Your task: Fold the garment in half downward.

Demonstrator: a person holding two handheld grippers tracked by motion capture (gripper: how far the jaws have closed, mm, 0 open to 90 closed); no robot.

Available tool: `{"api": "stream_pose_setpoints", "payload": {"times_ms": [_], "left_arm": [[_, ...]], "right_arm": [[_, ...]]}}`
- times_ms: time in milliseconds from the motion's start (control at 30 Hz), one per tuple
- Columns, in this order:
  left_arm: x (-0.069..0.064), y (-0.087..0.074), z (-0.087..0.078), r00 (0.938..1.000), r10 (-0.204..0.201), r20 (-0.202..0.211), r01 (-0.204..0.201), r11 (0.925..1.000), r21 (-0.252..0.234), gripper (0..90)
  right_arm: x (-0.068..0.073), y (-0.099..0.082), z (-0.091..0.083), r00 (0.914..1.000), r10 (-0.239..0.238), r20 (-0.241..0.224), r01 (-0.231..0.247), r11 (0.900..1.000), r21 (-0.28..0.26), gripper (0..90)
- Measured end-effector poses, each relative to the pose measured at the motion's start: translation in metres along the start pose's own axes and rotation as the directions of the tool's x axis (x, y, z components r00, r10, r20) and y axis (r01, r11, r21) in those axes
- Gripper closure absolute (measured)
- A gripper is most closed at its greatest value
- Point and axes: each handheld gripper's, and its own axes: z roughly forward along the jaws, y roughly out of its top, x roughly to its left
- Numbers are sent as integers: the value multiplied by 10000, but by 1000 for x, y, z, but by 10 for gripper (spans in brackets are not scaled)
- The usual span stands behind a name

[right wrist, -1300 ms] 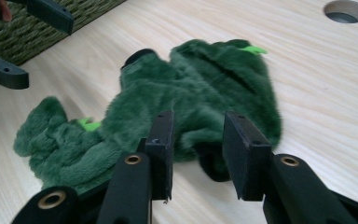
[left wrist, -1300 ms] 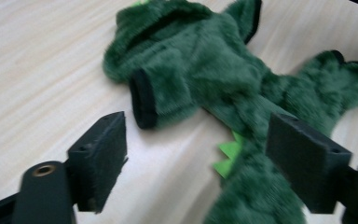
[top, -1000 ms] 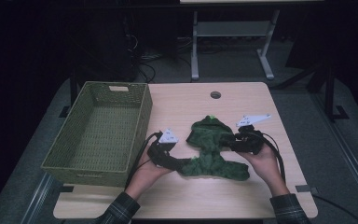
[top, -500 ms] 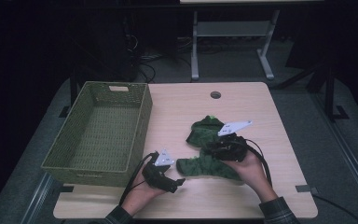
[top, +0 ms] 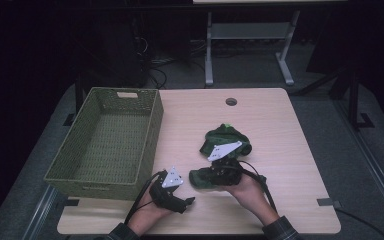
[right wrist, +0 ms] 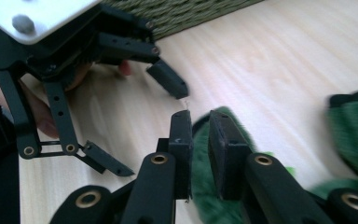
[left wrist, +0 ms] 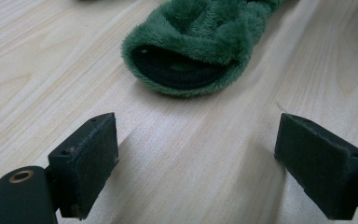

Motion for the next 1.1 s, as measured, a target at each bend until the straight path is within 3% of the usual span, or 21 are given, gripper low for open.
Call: {"api": "stream_pose_setpoints", "payload": {"times_ms": [200,333,467,600,767,800,900,1000,1100], "left_arm": [[0,0,0,10000,-35,26,35,10000,0,127],[0,0,0,10000,12,11,-12,10000,52,127],[0,0,0,10000,-7,20,7,10000,15,127],[0,0,0,10000,5,0,-5,10000,18,127],[1,0,0,9999,101,-9,-101,9999,48,127],[0,0,0,10000,98,-8,-98,9999,44,127],[1,0,0,9999,101,8,-101,9999,47,127],[0,0,0,10000,75,25,-75,9999,69,126],[0,0,0,10000,49,17,-49,10000,44,127]], "right_arm": [[11,3,18,9998,-173,-116,177,9991,373,793],[14,2,37,9968,-594,534,543,9943,914,793],[12,-3,44,9931,-605,1009,491,9925,1122,780],[11,-8,50,9933,-449,1063,314,9915,1261,761],[16,-10,55,9872,-853,1350,673,9888,1329,807],[19,-11,56,9843,-992,1462,797,9879,1333,852],[20,-11,55,9842,-1086,1398,895,9866,1366,867],[15,-12,52,9953,-764,596,671,9872,1444,871],[16,-15,48,9975,-692,146,664,9877,1419,871]]}}
